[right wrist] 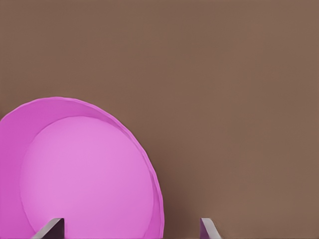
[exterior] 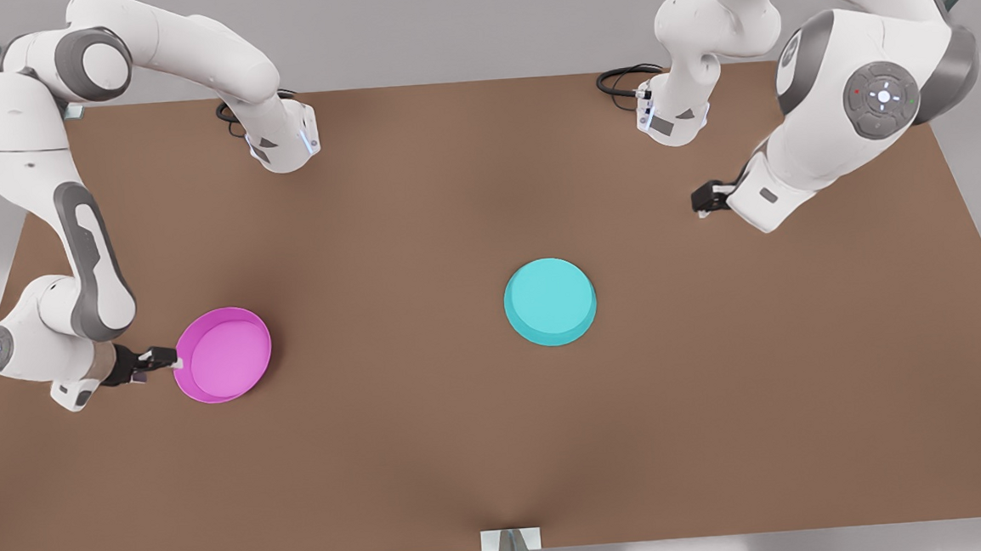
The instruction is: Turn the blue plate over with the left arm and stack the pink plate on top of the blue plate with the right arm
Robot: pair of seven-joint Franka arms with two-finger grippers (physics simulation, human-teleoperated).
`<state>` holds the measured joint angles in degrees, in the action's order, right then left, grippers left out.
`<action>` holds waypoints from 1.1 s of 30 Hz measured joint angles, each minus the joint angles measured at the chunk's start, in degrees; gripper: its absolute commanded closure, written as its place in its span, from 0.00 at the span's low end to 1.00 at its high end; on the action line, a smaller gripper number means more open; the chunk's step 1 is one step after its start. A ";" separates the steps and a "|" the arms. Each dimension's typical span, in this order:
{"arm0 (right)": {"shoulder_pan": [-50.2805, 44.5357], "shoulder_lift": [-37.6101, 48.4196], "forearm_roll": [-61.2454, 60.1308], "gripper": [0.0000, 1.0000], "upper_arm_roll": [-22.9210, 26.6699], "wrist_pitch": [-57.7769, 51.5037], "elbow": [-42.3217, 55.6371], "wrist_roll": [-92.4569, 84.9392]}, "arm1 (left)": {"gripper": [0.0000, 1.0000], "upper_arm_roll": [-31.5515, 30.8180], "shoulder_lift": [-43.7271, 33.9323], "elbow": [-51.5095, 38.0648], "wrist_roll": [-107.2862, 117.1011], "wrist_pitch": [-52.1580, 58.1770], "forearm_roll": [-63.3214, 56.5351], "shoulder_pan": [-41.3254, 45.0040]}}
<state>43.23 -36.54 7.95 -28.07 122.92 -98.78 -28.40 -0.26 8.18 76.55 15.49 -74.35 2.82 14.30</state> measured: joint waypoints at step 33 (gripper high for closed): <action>13.04 -7.24 6.73 0.02 -10.91 10.15 -6.64 1.15 | 0.00 -0.09 1.46 0.00 0.01 -0.27 -0.86 0.19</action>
<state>56.26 -43.78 14.68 -38.98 133.07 -105.42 -27.25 -0.36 9.64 76.55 15.50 -74.62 1.96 14.49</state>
